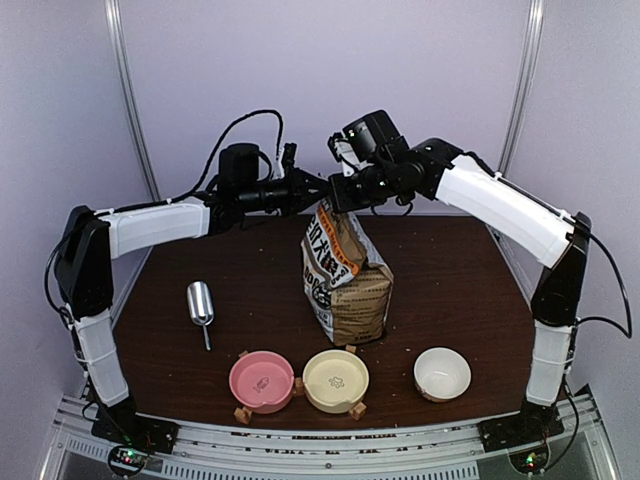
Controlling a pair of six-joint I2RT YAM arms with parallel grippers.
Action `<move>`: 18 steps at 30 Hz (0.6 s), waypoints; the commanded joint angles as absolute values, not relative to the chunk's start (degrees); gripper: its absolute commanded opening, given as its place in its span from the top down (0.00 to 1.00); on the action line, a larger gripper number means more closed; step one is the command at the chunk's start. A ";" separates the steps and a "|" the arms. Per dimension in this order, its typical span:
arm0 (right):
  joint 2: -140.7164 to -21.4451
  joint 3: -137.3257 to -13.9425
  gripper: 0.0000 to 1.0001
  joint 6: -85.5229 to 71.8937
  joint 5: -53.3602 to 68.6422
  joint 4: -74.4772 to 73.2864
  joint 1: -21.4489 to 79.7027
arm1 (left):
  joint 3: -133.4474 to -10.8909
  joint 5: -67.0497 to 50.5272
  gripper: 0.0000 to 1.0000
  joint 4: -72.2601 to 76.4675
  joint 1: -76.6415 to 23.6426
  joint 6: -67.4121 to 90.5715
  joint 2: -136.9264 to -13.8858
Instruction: Serve the pet food
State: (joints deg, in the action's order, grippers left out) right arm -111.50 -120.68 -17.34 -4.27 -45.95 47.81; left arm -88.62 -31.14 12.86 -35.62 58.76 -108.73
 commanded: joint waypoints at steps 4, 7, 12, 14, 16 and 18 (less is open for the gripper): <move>-107.16 -119.18 0.86 -16.16 -2.89 -47.63 47.37 | -90.11 -33.03 1.00 18.54 -35.28 60.48 -110.27; -106.27 -119.72 0.74 -16.06 -4.70 -48.01 47.38 | -89.38 -32.24 1.00 18.87 -35.21 60.56 -109.60; -106.09 -122.12 0.70 -15.49 -8.60 -49.59 47.29 | -88.94 -30.36 1.00 16.79 -35.24 58.75 -108.32; -106.96 -123.66 0.73 -14.93 -9.39 -50.55 47.29 | -89.07 -30.02 1.00 15.95 -35.17 58.06 -107.99; -108.25 -124.92 0.75 -14.53 -9.47 -51.55 47.29 | -89.11 -29.98 1.00 15.55 -35.17 57.71 -107.72; -109.51 -126.14 0.76 -14.33 -9.01 -52.36 47.32 | -89.12 -29.95 1.00 15.16 -35.18 57.42 -107.43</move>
State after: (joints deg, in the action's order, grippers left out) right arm -108.01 -122.87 -15.31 -7.09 -49.84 47.37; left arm -88.73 -31.31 14.68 -35.46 59.70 -109.36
